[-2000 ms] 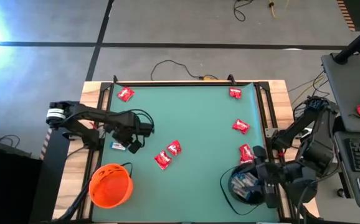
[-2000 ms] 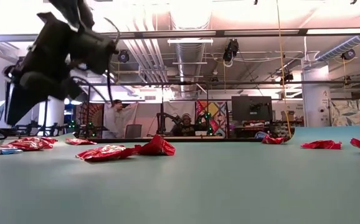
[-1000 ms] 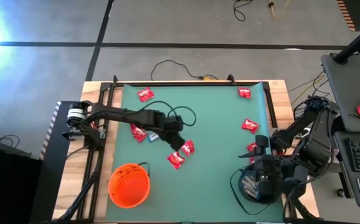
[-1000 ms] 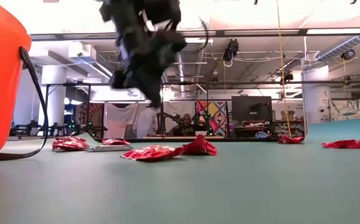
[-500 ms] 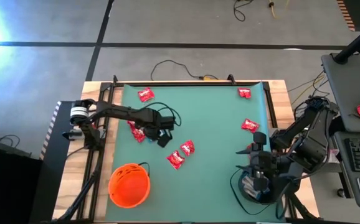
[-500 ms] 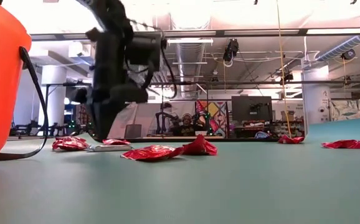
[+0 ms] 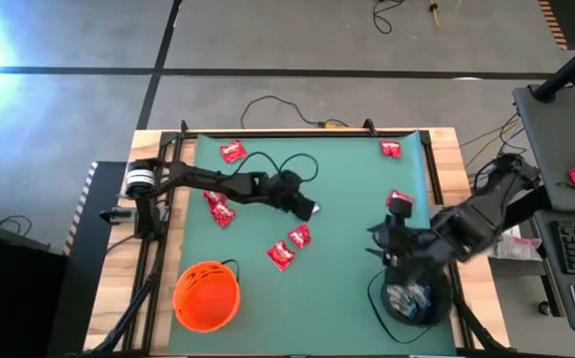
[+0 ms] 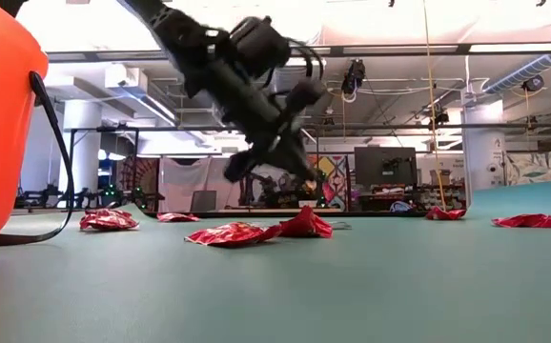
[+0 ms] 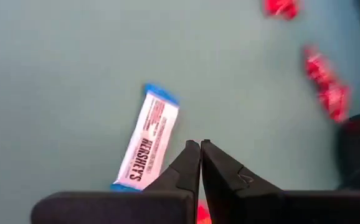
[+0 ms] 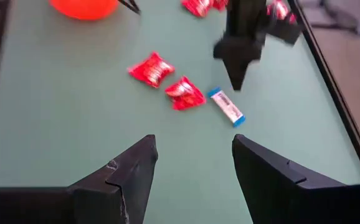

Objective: Sort candy by brand, put in halloween buckets
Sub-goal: Put the white chocolate into the black bucket

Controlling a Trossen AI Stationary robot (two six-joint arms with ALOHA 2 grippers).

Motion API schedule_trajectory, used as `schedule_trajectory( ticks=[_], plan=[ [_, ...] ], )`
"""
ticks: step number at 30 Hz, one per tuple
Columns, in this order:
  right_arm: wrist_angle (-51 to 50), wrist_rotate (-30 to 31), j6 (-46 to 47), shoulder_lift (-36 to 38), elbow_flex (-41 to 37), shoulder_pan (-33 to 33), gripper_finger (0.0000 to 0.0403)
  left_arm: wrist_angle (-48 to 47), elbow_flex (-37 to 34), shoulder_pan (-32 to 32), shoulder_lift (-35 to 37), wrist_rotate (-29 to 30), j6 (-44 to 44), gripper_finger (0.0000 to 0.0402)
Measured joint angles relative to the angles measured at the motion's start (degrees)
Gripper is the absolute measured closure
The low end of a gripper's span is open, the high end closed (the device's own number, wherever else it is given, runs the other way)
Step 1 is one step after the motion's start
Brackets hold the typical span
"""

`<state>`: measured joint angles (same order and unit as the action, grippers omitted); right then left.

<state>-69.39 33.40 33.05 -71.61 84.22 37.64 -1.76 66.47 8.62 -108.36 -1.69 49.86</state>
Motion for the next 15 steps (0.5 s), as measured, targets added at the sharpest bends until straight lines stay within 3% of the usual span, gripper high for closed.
schedule_trajectory(
  ticks=[3,7,11,15],
  plan=[
    [2.2,-3.8,-4.1,3.4,-4.1,-5.9,0.02,-8.8,3.3,-0.1,0.3,0.4,-3.0,0.0401],
    [12.3,-11.1,-16.2,9.9,-13.5,-14.8,0.0201,-20.9,4.2,-0.7,1.4,5.1,-7.1,0.0401],
    [28.9,-21.0,-28.2,14.3,-24.7,-24.1,0.0215,-18.5,-2.6,1.5,-0.6,2.2,-6.4,0.0401],
    [42.5,-28.4,-30.9,13.9,-33.8,-30.4,0.0234,-14.9,-7.7,2.3,-0.4,2.9,-4.6,0.0401]
  ],
)
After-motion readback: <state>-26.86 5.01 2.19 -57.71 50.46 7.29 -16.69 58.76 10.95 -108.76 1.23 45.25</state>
